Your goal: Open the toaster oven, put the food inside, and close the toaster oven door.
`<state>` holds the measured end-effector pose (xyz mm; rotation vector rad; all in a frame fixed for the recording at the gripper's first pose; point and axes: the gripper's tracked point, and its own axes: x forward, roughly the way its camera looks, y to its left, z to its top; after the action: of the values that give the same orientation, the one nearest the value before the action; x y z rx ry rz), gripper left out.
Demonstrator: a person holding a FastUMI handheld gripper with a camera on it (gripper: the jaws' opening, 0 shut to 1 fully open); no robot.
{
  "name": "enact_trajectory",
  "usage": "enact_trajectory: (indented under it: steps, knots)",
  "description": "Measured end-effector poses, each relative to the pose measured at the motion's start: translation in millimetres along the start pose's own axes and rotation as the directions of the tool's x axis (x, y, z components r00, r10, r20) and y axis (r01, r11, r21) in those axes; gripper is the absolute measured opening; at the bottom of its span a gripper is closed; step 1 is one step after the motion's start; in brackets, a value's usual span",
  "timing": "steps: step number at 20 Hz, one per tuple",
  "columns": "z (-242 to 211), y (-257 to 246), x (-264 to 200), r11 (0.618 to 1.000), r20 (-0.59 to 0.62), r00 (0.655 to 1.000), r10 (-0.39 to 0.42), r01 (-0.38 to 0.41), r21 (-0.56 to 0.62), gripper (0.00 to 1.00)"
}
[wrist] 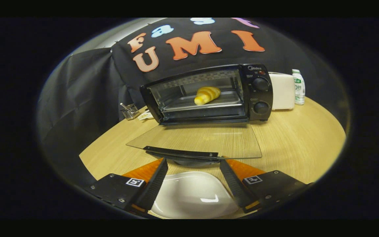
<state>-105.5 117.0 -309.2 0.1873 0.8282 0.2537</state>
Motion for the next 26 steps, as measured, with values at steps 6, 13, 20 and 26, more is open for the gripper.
enact_trajectory:
  steps: [6, 13, 20, 26]
  knots:
    - [7.6, -1.4, 12.9, 0.999, 0.014, 0.999, -0.032, 0.032, -0.001, 0.94]
    - [58.4, 4.6, 5.6, 1.0, 0.168, 0.986, -0.007, 0.002, 0.031, 0.96]
    - [122.2, 1.0, 18.5, 0.993, 0.3, 0.954, 0.012, -0.048, 0.111, 1.0]
    - [153.7, -3.3, 33.1, 0.986, 0.345, 0.938, -0.008, -0.05, 0.159, 1.0]
